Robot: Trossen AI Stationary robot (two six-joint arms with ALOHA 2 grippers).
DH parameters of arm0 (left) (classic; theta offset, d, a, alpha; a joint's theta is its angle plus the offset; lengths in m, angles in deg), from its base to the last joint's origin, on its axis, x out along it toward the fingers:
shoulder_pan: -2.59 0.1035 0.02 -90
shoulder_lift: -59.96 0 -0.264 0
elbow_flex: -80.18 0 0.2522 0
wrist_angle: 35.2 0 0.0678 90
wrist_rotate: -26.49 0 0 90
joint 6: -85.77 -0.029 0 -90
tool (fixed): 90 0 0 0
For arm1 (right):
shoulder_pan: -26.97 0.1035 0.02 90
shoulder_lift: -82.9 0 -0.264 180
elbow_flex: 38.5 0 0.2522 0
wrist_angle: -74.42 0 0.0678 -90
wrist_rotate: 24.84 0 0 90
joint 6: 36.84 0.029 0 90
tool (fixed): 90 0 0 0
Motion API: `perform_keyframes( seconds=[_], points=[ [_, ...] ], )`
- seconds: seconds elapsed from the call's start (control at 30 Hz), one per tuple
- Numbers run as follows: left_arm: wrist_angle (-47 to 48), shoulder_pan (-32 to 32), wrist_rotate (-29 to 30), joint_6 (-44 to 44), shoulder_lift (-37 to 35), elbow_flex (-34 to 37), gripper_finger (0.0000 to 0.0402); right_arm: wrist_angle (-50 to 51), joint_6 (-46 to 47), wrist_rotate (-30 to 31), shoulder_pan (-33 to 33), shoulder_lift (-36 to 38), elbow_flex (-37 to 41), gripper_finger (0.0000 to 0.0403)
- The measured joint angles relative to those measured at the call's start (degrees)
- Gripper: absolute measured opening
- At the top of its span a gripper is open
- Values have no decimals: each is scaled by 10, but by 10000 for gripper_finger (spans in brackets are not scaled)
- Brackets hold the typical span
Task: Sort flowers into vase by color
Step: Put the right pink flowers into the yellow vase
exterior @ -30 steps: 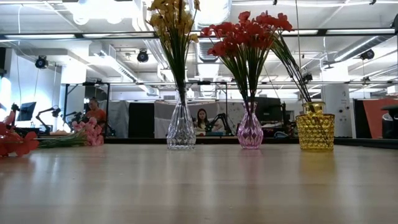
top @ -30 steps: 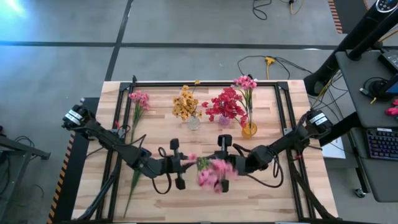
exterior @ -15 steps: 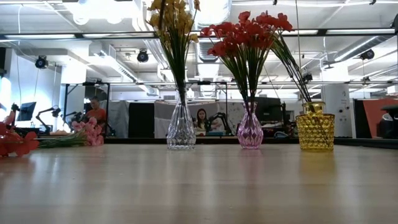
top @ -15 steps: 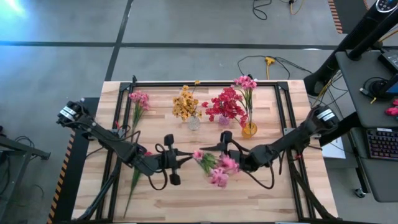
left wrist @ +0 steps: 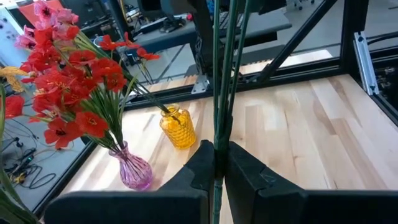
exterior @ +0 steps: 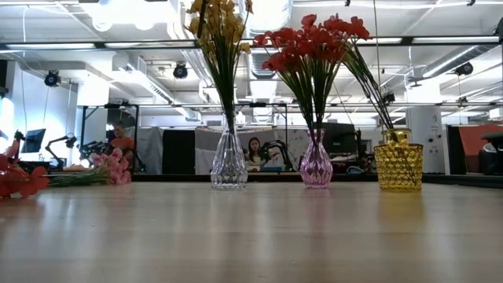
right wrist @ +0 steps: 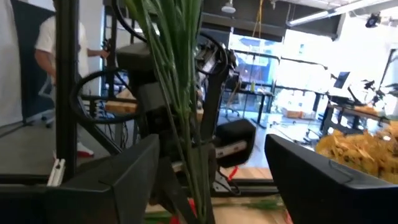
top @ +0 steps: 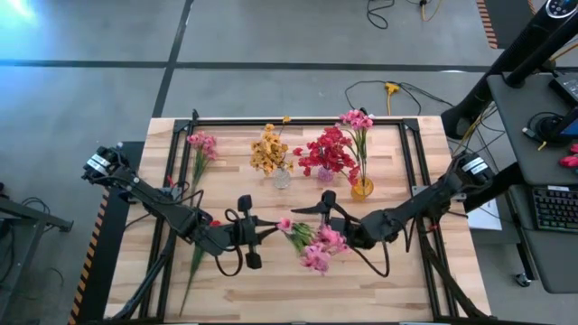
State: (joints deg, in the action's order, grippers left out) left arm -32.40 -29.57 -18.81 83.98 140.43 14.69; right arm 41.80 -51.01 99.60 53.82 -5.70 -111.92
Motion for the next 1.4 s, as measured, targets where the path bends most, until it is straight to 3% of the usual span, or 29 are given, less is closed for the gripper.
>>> perform_keyframes(
  seconds=[0.33, 0.53, 0.7, 0.9, 1.1, 1.3, 1.4],
  points=[
    [-6, 0, 17, -5, 4, 0, 7, 18, 8, -3, -10, -7, -19, 306],
    [-21, 3, 8, -11, 17, 0, 7, 52, 12, -72, -30, -30, -59, 288],
    [-22, 3, 13, -13, 17, 0, 7, 68, 1, -75, -29, -33, -76, 237],
    [-21, 3, 13, -11, 17, 0, 13, 71, 7, -74, -29, -29, -75, 131],
    [-18, 3, 14, 5, 16, 0, 63, 72, 7, -74, -29, -28, -75, 22],
    [26, 3, 14, 27, 5, 0, 155, 108, 49, -70, -30, -11, -75, 13],
    [63, 1, 14, 31, -5, 0, 198, 175, 89, -15, -33, 16, -75, 13]
  ],
)
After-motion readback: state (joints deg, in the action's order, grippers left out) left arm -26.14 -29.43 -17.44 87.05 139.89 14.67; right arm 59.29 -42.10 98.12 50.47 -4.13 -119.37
